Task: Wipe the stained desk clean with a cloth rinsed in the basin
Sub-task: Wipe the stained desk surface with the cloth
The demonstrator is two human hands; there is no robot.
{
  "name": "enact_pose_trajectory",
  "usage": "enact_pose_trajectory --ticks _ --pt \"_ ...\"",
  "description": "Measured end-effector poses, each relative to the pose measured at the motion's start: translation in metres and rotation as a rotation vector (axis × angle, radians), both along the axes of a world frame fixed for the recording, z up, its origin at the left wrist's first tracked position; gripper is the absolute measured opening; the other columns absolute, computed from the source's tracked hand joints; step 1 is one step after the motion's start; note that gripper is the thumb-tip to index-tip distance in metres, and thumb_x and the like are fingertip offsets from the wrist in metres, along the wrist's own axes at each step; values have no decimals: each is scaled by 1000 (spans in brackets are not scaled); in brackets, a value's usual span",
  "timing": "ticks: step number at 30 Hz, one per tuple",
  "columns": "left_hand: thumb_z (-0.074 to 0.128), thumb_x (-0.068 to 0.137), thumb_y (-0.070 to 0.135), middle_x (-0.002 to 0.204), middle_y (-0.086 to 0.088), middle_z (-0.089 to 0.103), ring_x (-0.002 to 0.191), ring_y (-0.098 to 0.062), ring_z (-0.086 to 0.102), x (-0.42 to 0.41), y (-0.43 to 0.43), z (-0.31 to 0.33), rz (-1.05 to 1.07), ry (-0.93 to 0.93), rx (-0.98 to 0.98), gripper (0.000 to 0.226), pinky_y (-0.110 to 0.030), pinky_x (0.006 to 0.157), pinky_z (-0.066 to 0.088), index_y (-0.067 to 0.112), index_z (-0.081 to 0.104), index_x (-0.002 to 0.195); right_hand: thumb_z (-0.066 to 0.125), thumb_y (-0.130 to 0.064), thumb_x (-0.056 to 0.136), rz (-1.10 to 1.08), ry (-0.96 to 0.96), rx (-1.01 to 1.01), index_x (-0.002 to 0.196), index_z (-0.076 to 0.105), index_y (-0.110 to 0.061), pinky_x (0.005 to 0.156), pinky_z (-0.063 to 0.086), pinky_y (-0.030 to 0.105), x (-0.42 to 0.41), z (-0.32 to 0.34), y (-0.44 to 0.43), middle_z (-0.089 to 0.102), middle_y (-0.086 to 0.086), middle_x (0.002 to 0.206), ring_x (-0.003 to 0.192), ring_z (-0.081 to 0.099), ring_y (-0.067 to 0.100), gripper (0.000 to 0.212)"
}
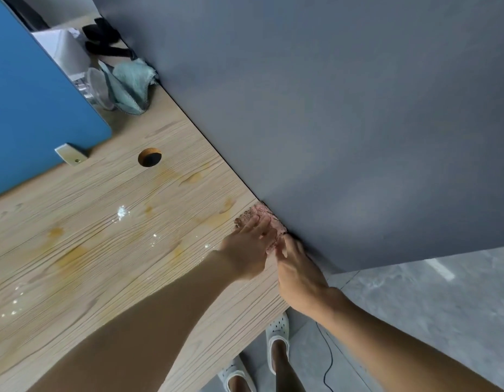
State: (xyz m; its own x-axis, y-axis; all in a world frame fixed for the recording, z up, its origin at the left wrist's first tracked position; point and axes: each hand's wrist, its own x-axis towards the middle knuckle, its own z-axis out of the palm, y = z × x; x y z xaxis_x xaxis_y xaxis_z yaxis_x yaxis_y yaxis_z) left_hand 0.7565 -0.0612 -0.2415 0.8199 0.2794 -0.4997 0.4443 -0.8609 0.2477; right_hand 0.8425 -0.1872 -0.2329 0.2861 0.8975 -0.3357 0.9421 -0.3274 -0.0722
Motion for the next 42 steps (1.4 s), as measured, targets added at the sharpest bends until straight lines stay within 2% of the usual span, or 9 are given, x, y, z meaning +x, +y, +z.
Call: enact_pose_trajectory --ticks 4,8,12,20,26,31,36,39,42 --pt "40 100 11 165 3 -17 151 -20 -16 -23 -3 -3 44 16 -2 73 -45 125 14 27 -1 159 44 -4 94 33 87 -121 132 52 0 112 29 36 8 14 12 39 20 138 128 31 32 39" --pt "40 101 12 164 8 -20 151 -17 -17 -38 1 0 65 73 -10 74 -49 122 23 32 -3 158 46 -1 91 57 154 -110 141 42 -3 114 31 36 10 12 14 25 15 147 138 25 32 50" --pt "39 96 9 165 0 -17 151 -21 -16 -9 17 -3 35 31 -5 76 -47 124 14 26 1 159 44 1 92 73 177 -182 148 31 5 121 17 38 11 20 20 7 19 159 149 9 33 58" --pt "40 95 1 163 7 -22 150 -16 -20 -37 15 2 94 58 -35 84 -42 125 15 30 -7 158 51 -7 94 71 205 -239 143 43 -3 110 38 41 13 28 42 24 14 152 141 28 31 50" --pt "39 90 3 165 0 -18 151 -21 -17 1 39 4 83 11 -10 83 -40 123 7 26 -2 159 48 -10 95 78 247 -359 132 50 2 113 36 44 17 26 53 3 9 161 149 18 24 39" --pt "38 92 -2 163 2 -22 149 -19 -22 -32 37 7 81 55 -4 86 -38 125 3 26 -9 158 45 -7 96 45 202 -351 144 41 2 111 36 43 13 30 66 0 18 163 149 19 30 48" --pt "41 94 2 164 2 -20 150 -19 -19 -29 54 9 66 65 8 83 -39 123 3 27 -4 159 42 -4 97 37 221 -305 154 6 9 122 15 42 9 17 77 -18 20 163 153 -11 31 69" --pt "41 90 1 166 1 -16 151 -21 -16 -7 63 7 95 9 -12 85 -40 122 8 28 1 160 42 -9 98 74 214 -350 154 10 8 124 11 43 10 13 79 -23 21 162 153 -14 31 66" --pt "42 89 0 165 2 -17 151 -21 -17 -12 66 6 100 13 -22 88 -41 123 7 29 -2 159 44 -11 97 88 185 -366 149 32 5 121 23 45 12 19 87 1 24 163 152 7 35 55"
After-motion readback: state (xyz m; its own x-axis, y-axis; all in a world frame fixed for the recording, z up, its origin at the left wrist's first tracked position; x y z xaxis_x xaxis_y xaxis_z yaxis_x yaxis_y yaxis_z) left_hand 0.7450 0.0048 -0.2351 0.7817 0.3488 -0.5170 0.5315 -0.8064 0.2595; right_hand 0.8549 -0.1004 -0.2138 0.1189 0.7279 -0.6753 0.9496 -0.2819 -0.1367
